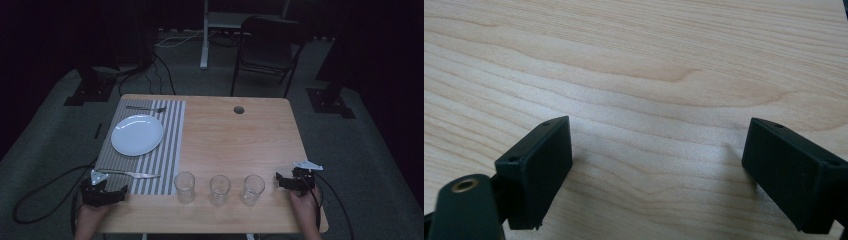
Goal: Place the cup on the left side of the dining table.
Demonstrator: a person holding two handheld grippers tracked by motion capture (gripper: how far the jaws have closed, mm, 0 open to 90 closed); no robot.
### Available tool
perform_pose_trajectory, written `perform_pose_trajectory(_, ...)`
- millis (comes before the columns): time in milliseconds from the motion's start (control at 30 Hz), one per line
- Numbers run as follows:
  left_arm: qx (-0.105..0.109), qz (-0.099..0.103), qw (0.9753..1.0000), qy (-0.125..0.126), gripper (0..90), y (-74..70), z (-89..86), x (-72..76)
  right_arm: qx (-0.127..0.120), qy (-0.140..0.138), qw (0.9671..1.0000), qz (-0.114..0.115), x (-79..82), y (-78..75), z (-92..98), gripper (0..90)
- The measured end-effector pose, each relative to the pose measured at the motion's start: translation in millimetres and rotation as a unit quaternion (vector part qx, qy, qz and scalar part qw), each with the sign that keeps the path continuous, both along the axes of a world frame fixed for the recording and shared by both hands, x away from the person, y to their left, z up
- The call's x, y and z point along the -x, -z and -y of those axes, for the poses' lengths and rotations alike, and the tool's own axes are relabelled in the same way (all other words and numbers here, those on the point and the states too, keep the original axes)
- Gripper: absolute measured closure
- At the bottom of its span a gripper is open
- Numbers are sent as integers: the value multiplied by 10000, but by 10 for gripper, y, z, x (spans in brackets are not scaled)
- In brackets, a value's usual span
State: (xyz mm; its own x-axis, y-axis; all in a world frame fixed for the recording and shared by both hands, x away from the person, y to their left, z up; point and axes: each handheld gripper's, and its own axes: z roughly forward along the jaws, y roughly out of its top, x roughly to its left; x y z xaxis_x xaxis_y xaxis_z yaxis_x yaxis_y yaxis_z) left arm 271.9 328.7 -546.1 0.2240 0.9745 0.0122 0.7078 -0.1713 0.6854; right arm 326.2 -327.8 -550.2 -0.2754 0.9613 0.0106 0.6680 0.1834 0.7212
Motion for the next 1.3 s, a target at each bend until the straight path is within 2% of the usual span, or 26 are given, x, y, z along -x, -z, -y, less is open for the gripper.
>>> perform_pose_trajectory(1300, -18, 54, 9999, 105, 33, -13, -18, 36, 0, 12, 10000, -1, 3, 1, -1, 123)
